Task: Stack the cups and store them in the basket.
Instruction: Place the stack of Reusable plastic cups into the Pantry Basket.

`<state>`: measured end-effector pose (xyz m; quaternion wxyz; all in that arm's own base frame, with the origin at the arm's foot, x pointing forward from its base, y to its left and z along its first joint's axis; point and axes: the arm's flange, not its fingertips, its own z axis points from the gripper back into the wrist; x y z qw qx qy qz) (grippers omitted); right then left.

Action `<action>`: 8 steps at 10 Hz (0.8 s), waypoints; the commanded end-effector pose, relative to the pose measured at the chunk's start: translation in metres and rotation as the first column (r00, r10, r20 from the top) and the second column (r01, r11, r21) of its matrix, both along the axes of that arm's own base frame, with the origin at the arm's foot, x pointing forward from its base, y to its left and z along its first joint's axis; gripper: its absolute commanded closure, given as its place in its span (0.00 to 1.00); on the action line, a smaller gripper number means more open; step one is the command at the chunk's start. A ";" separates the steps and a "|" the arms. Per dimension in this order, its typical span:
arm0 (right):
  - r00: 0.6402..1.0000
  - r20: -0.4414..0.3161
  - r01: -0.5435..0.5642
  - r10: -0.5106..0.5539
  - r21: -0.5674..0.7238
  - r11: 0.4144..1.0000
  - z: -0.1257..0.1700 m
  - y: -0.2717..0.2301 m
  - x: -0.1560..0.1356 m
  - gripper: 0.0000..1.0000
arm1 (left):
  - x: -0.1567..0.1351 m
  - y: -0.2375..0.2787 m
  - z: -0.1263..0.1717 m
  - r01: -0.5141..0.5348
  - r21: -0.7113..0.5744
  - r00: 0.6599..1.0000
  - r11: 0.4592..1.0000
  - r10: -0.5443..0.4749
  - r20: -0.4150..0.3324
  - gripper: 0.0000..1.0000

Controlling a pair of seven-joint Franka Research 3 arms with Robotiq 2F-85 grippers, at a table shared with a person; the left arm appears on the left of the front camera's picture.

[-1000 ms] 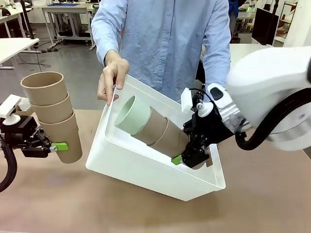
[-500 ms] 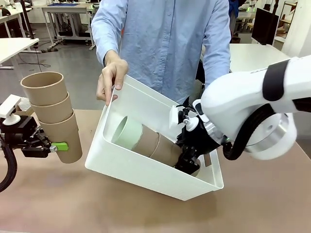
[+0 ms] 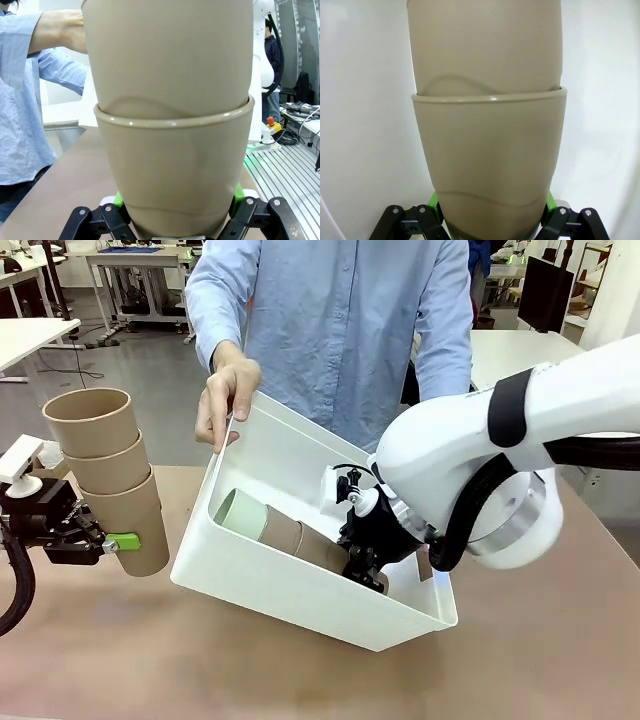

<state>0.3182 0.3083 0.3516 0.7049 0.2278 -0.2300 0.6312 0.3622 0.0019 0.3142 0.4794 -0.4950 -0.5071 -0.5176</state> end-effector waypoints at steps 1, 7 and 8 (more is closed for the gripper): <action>0.999 0.032 0.009 -0.009 0.000 1.000 -0.002 0.009 0.005 0.17 | -0.001 0.000 0.004 0.003 -0.008 1.000 1.000 -0.003 0.011 0.15; 1.000 0.015 0.008 -0.008 0.001 1.000 0.025 -0.004 0.002 0.00 | -0.001 0.000 0.004 0.003 -0.008 1.000 1.000 -0.003 0.011 0.15; 1.000 0.004 0.010 -0.010 0.026 1.000 0.041 -0.011 0.004 0.00 | -0.001 0.000 0.004 0.003 -0.008 1.000 1.000 -0.003 0.011 0.15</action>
